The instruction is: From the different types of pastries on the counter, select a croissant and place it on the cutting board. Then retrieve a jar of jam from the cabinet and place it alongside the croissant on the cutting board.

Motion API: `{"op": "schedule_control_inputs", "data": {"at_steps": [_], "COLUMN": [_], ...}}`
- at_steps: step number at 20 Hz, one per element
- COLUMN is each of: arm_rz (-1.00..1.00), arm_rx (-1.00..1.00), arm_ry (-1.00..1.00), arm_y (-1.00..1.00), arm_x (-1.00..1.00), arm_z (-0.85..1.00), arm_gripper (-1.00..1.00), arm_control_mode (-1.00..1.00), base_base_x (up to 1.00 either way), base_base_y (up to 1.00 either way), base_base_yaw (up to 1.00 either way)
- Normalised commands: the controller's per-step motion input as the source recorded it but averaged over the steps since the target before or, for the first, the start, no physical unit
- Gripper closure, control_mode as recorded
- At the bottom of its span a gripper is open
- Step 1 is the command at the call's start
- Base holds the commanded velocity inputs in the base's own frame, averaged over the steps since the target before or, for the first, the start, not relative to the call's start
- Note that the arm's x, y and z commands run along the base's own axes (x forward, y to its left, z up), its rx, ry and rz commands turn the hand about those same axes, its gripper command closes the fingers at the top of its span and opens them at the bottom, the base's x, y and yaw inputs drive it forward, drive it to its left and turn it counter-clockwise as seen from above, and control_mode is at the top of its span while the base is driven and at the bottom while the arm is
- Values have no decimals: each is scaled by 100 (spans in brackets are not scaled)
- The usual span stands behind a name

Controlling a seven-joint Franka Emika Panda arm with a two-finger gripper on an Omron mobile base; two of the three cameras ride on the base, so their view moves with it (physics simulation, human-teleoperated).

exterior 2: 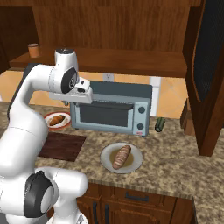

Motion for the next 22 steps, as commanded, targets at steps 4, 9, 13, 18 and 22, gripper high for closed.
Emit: {"op": "schedule_control_inputs", "data": {"at_steps": [4,9,13,18,22], "arm_rz": [7,2,0,6,12], "arm_rx": [-2,0,1,-1,-1], "arm_ry": [-2,-3,-1,-11,-17], "arm_y": [11,95,98,61,14], "arm_x": [-3,-3,0,10,40], "arm_z": [-1,-4,-8,-49,-64], "arm_gripper": [-100,-100,-100,-100,-100], "arm_control_mode": [-100,-100,-100,-100,-100], "base_base_x": [0,0,0,0,0], "base_base_y": [0,0,0,0,0], "base_base_yaw": [0,0,0,0,0]}}
